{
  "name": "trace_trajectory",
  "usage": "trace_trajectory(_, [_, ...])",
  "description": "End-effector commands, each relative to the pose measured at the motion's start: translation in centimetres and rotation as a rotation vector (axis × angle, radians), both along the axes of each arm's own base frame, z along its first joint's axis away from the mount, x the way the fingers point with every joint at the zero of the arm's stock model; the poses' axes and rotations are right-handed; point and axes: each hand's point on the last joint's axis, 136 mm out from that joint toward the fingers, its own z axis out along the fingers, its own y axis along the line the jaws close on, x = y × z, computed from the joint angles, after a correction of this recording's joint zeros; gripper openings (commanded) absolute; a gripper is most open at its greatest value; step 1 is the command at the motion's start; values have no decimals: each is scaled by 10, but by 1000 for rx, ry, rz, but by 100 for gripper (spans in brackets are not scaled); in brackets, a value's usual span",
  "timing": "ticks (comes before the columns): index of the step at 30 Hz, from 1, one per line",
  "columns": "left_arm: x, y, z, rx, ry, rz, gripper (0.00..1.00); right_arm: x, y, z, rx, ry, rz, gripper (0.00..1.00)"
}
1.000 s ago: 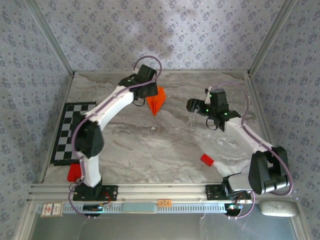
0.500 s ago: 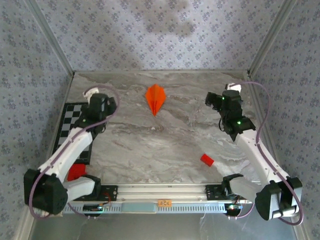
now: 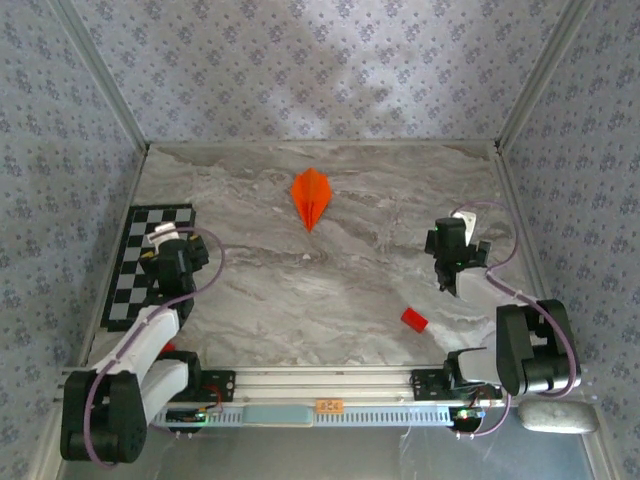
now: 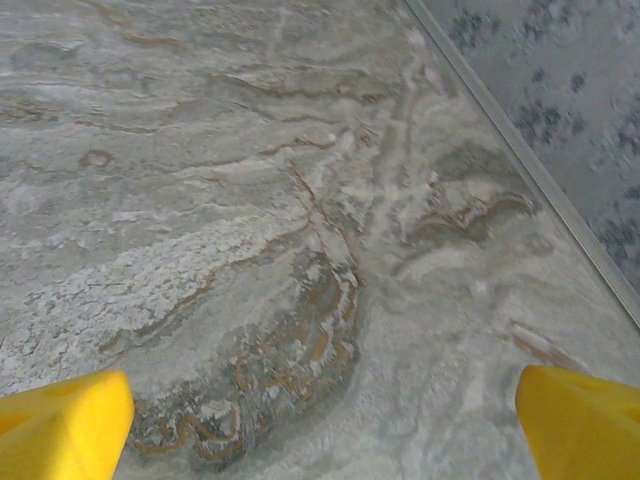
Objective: Fold a paper plane with a square sheet of paper (pick it up from the middle)
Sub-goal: Reset both arms
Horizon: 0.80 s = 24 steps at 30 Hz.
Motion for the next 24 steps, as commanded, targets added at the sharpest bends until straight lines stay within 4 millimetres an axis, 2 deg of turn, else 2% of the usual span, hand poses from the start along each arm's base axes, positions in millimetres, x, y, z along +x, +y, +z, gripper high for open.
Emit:
trace_trajectory(1, [22, -15, 12, 1, -112, -134, 100, 18, 8, 17, -33, -151, 101, 100])
trace_trajectory(8, [41, -39, 2, -20, -157, -316, 100, 27, 30, 26, 0, -264, 317, 100])
trace_trajectory(11, [47, -45, 2, -16, -172, -363, 100, 29, 31, 21, 34, -296, 340, 100])
trace_trajectory(17, [65, -44, -13, -27, -157, -404, 100, 44, 32, -3, 66, -247, 368, 100])
trace_trajectory(24, [79, -41, -32, -48, -95, -391, 100, 45, 28, -5, 99, -239, 364, 100])
